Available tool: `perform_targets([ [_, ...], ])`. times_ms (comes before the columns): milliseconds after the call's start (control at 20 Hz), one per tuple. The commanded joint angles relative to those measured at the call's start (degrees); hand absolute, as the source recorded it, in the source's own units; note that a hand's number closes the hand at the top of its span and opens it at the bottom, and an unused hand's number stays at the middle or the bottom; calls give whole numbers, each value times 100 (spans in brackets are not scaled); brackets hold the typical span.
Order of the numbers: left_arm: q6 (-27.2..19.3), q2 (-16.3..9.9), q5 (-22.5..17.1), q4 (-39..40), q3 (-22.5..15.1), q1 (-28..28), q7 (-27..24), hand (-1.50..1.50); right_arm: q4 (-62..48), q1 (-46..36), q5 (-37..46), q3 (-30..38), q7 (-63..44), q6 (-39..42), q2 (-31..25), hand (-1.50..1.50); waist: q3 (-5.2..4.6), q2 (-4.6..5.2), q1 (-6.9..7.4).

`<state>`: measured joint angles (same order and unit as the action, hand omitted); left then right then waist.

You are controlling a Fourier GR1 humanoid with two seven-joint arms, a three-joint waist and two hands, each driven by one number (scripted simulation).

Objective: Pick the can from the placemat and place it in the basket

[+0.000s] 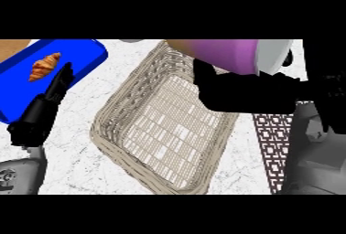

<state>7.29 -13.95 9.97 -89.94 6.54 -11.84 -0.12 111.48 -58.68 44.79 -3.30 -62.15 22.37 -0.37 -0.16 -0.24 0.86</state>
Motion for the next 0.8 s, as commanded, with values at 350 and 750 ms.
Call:
perform_targets([
  [350, 2, -8, -9, 132, 38, -377, 246, 0, -1904, -650, -791, -633, -1467, -551, 35, 150, 6, 12, -1],
  [750, 23, 12, -22, 6, 68, 154, -69, 0, -2464, -745, -325, -809, -1481, 706, 0, 150, 4, -42, -109],
])
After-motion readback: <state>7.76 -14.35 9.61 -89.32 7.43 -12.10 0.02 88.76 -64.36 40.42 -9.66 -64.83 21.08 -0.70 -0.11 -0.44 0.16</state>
